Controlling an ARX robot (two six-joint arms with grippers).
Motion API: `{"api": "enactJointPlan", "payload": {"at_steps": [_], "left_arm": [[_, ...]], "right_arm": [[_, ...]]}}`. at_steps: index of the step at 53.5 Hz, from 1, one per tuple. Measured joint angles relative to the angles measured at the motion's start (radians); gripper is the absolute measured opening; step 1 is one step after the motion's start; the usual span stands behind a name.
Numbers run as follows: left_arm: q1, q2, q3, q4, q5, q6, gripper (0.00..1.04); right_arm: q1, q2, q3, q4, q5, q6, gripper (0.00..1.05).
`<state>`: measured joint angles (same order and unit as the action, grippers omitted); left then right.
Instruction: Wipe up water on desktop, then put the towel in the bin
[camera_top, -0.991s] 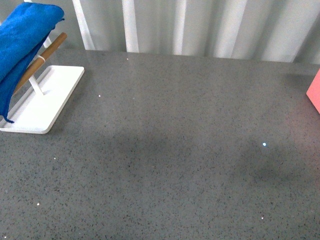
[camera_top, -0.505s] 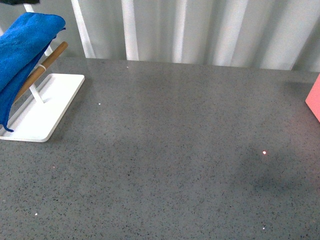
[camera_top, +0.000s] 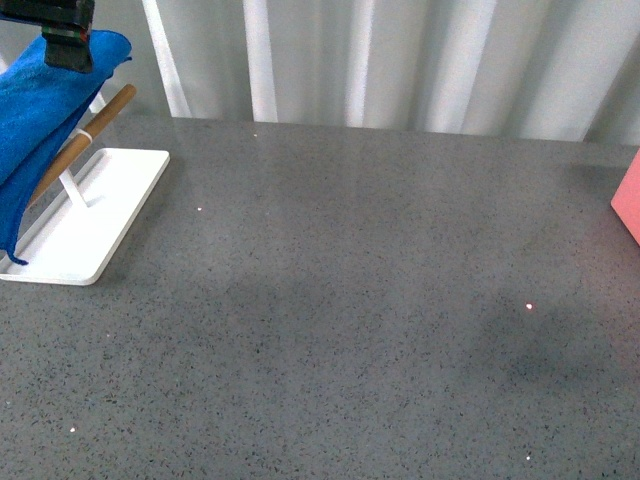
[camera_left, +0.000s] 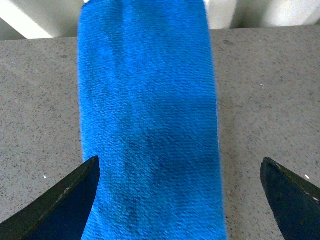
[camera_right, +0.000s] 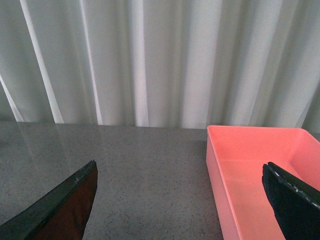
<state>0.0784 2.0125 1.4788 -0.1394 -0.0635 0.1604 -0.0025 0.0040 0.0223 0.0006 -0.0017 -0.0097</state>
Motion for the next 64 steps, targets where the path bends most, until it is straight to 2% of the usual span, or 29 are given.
{"api": "enactJointPlan", "payload": {"at_steps": [10,24,50,60,64], "left_arm": [[0.035,0.058,0.072,-0.014,0.004,-0.032,0.98],[0.028,0.087,0.078,-0.070,0.094,-0.063,0.98],[0.026,0.116,0.047,-0.023,0.054,-0.009,0.97],[0.027,0.116,0.047,-0.020,0.036,0.009,0.58],[0.029,0.116,0.045,-0.017,0.035,0.016,0.47]], "right_arm": [[0.000,0.000,0.000,0.000,0.000,0.000,0.98],[0.000,0.000,0.000,0.000,0.000,0.000,0.98],[0.000,0.000,0.000,0.000,0.000,0.000,0.98],[0.000,0.000,0.000,0.000,0.000,0.000,0.98],[0.000,0.000,0.000,0.000,0.000,0.000,0.98]]}}
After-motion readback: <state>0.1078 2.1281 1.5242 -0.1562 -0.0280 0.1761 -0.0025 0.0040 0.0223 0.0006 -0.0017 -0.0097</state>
